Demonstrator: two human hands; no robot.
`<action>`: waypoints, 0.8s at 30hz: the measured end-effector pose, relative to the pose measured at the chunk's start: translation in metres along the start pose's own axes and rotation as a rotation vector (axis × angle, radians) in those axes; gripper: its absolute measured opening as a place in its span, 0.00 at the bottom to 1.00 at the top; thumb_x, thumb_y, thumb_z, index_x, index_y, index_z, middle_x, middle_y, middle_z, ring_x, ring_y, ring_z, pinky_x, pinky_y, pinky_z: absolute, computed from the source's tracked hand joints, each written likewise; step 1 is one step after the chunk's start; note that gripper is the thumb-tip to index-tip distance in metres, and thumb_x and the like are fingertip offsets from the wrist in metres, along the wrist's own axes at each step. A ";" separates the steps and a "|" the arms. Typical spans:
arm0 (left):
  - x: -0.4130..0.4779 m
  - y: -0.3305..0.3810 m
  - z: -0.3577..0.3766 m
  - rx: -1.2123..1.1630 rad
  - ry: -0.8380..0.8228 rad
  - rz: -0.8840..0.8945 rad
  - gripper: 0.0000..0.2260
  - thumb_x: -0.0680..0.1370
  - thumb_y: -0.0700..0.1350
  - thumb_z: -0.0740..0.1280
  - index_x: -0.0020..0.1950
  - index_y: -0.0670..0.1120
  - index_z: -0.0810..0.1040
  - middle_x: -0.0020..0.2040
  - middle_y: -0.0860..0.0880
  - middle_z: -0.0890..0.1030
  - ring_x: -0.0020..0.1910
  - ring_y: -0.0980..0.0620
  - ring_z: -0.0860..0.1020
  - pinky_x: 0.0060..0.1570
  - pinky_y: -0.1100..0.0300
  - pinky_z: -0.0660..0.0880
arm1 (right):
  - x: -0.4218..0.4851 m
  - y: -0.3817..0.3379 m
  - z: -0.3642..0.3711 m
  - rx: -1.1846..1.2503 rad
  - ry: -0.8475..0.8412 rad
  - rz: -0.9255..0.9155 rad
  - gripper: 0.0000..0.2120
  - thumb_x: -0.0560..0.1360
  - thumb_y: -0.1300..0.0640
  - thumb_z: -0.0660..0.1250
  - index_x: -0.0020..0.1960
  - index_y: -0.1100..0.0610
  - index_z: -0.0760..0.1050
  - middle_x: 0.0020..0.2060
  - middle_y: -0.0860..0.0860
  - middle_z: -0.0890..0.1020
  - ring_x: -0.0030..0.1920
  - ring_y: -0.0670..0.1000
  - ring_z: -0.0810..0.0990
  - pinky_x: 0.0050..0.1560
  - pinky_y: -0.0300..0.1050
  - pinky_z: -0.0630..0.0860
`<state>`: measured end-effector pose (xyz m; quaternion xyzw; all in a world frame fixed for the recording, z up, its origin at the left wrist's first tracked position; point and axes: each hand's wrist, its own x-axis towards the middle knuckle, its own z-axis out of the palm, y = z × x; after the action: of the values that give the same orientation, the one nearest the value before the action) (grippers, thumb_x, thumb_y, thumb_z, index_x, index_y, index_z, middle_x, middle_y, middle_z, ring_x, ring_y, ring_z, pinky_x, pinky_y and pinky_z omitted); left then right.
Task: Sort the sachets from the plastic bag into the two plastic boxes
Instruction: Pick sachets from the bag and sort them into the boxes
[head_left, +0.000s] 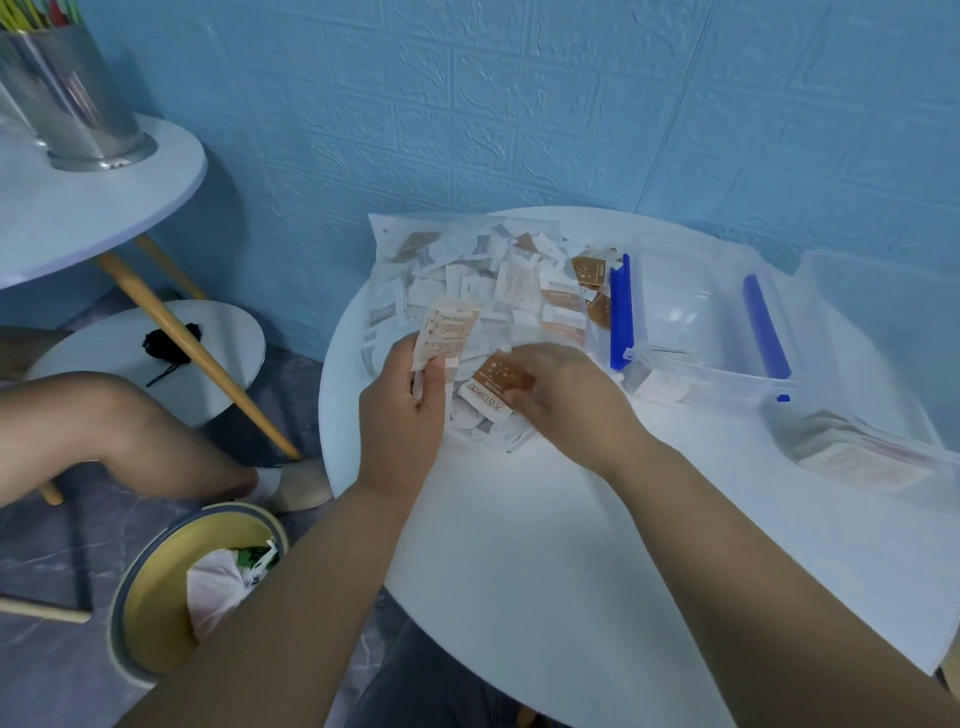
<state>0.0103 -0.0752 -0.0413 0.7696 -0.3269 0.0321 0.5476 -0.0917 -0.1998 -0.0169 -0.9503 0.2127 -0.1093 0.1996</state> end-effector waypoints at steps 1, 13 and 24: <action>0.000 -0.001 0.000 0.003 -0.011 0.008 0.12 0.80 0.40 0.60 0.62 0.40 0.74 0.52 0.55 0.75 0.53 0.59 0.73 0.47 0.83 0.64 | 0.003 0.000 0.004 0.025 0.000 0.029 0.21 0.75 0.54 0.66 0.67 0.53 0.70 0.61 0.50 0.76 0.62 0.51 0.72 0.60 0.43 0.69; 0.001 -0.010 -0.001 -0.061 0.011 -0.048 0.12 0.80 0.43 0.59 0.62 0.44 0.74 0.53 0.58 0.76 0.51 0.62 0.75 0.48 0.76 0.71 | 0.010 -0.008 0.005 0.412 -0.071 0.289 0.30 0.69 0.60 0.73 0.68 0.49 0.67 0.50 0.47 0.76 0.49 0.47 0.75 0.46 0.35 0.73; -0.020 0.014 0.005 -0.075 -0.162 0.096 0.15 0.79 0.47 0.56 0.61 0.43 0.74 0.53 0.55 0.78 0.50 0.64 0.75 0.49 0.72 0.73 | -0.042 -0.002 -0.034 0.731 0.144 0.156 0.10 0.72 0.64 0.69 0.45 0.49 0.77 0.42 0.44 0.82 0.41 0.43 0.81 0.43 0.35 0.78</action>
<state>-0.0144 -0.0726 -0.0394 0.7319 -0.4078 -0.0162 0.5456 -0.1384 -0.1908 0.0093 -0.7871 0.2447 -0.2291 0.5178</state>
